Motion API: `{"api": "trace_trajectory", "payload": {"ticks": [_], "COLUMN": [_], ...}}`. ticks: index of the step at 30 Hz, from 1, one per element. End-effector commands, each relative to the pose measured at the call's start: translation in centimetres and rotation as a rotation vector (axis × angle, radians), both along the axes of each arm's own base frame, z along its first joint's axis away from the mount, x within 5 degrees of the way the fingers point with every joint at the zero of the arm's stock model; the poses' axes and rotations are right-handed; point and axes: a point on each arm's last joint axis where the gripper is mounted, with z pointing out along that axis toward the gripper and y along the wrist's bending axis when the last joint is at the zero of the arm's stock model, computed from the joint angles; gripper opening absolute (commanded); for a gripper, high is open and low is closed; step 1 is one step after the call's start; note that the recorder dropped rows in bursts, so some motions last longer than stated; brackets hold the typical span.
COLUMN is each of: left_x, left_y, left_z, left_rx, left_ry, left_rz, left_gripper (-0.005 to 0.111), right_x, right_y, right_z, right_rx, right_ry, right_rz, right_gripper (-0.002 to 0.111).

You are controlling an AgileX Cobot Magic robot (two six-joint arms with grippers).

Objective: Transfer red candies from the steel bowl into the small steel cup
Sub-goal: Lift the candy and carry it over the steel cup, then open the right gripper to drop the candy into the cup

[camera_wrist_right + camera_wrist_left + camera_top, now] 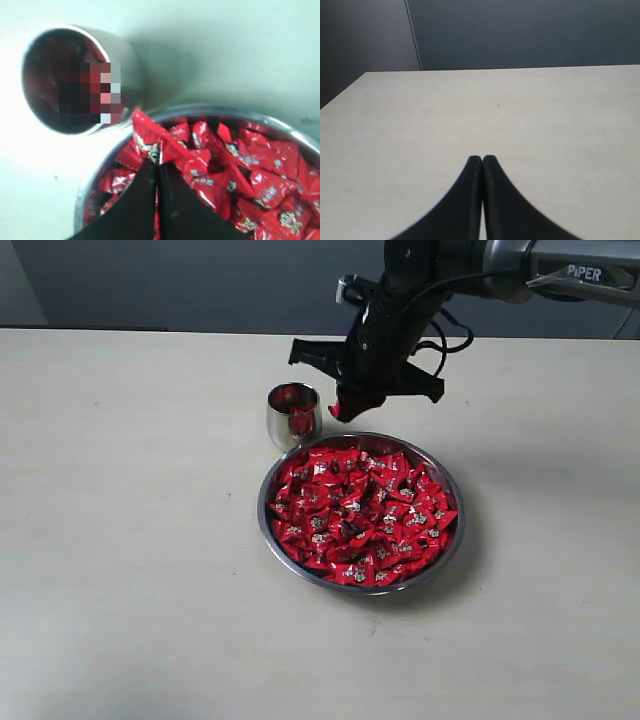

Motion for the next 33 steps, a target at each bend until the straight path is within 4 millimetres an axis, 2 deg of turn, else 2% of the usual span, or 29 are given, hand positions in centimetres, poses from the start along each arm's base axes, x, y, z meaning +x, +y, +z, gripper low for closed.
{"api": "trace_trajectory", "payload": {"ticks": [1,5,10,21,33], "left_x": [0.0,0.0,0.0,0.0,0.0], "left_y": [0.0,0.0,0.0,0.0,0.0], "left_z": [-0.1,-0.1,-0.1,-0.1,-0.1], "left_rx": [0.004,0.004,0.004,0.004,0.004], "left_ry": [-0.002,-0.002,-0.002,-0.002,-0.002], "left_rz": [-0.004,-0.004,-0.004,-0.004,-0.004], "left_gripper": [0.000,0.000,0.000,0.000,0.000], "right_x": [0.8,1.4,2.1,3.1,3.9], "right_y": [0.7,1.5,2.1,3.7,4.3], "right_z": [3.0,3.9,3.4,1.7,-1.3], "right_rx": [0.052,0.079,0.085,0.107,0.094], "right_ry": [-0.092,-0.106,-0.087,-0.036,-0.003], "right_rz": [0.044,0.103,0.145,0.246,0.258], "right_gripper": [-0.001,-0.001,-0.001,-0.001,-0.001]}}
